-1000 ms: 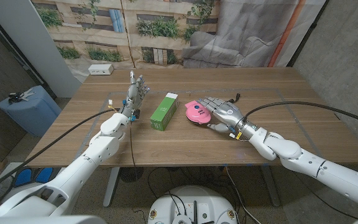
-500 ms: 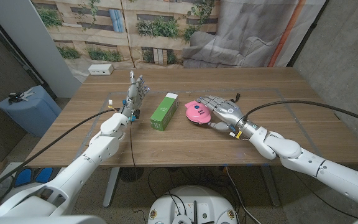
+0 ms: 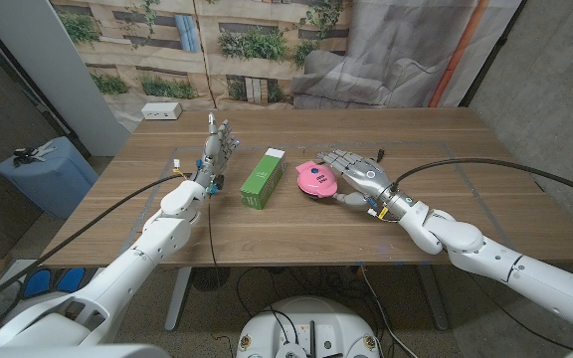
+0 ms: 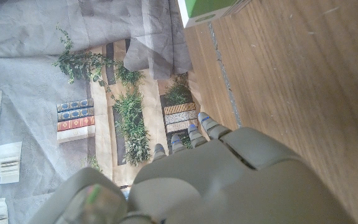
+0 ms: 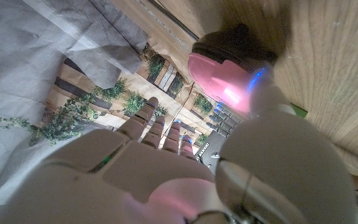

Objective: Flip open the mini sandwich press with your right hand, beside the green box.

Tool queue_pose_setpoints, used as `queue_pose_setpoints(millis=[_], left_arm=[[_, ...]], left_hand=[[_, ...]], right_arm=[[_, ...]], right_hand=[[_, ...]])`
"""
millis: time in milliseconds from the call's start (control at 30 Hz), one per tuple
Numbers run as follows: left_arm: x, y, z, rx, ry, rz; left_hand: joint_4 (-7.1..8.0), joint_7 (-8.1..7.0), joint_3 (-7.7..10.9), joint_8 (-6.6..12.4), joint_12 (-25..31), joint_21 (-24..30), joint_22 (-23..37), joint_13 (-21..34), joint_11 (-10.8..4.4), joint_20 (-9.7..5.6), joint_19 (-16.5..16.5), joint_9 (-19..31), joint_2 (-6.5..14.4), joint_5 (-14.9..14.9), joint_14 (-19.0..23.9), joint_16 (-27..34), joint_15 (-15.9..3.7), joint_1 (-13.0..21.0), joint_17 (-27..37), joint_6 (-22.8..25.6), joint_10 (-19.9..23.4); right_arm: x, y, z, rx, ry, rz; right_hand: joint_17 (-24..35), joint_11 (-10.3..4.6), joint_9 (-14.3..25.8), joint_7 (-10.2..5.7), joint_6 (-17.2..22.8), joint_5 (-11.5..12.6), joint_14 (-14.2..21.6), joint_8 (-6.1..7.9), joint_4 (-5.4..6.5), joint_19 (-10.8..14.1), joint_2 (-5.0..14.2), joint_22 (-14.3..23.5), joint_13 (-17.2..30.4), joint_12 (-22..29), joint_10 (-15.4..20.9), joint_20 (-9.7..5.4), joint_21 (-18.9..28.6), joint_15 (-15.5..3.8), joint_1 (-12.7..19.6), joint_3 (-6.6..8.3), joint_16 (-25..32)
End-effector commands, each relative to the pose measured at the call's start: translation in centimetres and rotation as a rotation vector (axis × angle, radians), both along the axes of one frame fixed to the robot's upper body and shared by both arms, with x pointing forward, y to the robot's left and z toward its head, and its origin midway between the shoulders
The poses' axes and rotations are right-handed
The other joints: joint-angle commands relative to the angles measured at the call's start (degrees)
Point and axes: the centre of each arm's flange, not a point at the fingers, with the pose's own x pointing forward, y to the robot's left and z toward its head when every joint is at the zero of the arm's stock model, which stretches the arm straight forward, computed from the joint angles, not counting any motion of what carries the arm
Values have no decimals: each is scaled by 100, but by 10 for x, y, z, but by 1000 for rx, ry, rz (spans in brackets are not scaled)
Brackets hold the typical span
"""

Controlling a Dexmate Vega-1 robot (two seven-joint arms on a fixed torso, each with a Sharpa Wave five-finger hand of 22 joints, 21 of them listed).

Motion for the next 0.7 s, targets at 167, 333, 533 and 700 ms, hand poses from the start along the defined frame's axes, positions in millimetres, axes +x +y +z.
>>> queue_pose_setpoints(millis=[167, 333, 533, 700], left_arm=[[0, 0, 0, 0, 0, 0], [0, 0, 0, -1, 0, 2], [0, 0, 0, -1, 0, 2], [0, 0, 0, 0, 0, 0]], left_hand=[[4, -46, -43, 28, 38, 36, 15, 14, -4, -21, 17, 26, 299, 25, -42, 18, -209, -1, 19, -200, -34], [4, -46, -43, 29, 39, 37, 15, 13, 5, -18, 20, 26, 299, 26, -45, 16, -211, -1, 19, -196, -30], [3, -46, -43, 29, 36, 36, 15, 13, -3, -18, 18, 26, 298, 26, -46, 16, -213, -1, 19, -196, -38], [3, -46, -43, 29, 38, 36, 15, 13, 11, -19, 18, 26, 298, 25, -35, 20, -210, -1, 19, -197, -33]], right_arm=[[-3, 0, 1, 35, 33, 18], [-4, 0, 3, 40, 26, 21], [-5, -1, 4, 56, 25, 18], [-7, -2, 4, 56, 13, 19]], right_hand=[[10, 14, 17, 3, -21, -21, 0, -16, 53, -27, -16, 4, 11, -6, -34, 34, 21, 26, -118, -20, 27], [13, 20, 17, 5, -6, -24, 0, -19, 72, -28, -29, 5, 12, -10, -36, 39, 19, 31, -162, -43, 27], [16, 14, 17, 2, 32, -24, 12, -14, 91, -11, -12, 5, 12, -5, -16, 47, 24, 33, -192, -52, 31], [17, 16, 18, -2, 56, -24, 15, -10, 97, -1, -3, 6, 13, 1, 4, 51, 26, 32, -202, -55, 31]])
